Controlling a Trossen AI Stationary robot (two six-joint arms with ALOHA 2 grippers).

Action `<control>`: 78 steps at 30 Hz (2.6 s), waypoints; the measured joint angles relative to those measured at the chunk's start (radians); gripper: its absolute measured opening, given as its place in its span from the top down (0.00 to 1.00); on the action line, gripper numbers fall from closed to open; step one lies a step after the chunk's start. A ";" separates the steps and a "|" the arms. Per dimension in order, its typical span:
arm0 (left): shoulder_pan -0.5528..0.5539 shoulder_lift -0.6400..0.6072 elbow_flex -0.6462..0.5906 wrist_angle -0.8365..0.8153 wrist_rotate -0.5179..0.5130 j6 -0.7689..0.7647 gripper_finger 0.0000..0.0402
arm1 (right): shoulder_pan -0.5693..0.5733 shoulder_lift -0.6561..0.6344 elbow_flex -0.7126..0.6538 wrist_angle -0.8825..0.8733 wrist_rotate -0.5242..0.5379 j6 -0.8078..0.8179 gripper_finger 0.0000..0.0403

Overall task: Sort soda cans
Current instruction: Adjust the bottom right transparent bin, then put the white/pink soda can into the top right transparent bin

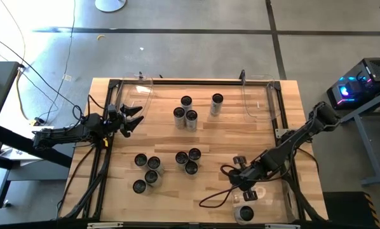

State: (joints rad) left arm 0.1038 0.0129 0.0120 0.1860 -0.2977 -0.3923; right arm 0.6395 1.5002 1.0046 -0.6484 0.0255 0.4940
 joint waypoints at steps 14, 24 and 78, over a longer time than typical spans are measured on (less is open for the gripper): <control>0.000 0.000 0.000 0.000 -0.001 0.000 0.19 | 0.000 -0.002 0.002 -0.051 0.022 0.059 0.99; 0.000 0.000 0.000 0.000 -0.001 0.000 0.19 | 0.005 -0.002 0.004 -0.087 -0.002 0.078 0.99; 0.000 0.000 0.000 0.066 0.000 0.038 0.19 | -0.023 -0.002 0.116 -0.224 0.081 -0.003 0.49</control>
State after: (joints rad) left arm 0.1038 0.0128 0.0122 0.2523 -0.2977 -0.3546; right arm 0.6167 1.4979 1.1204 -0.8722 0.1068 0.4908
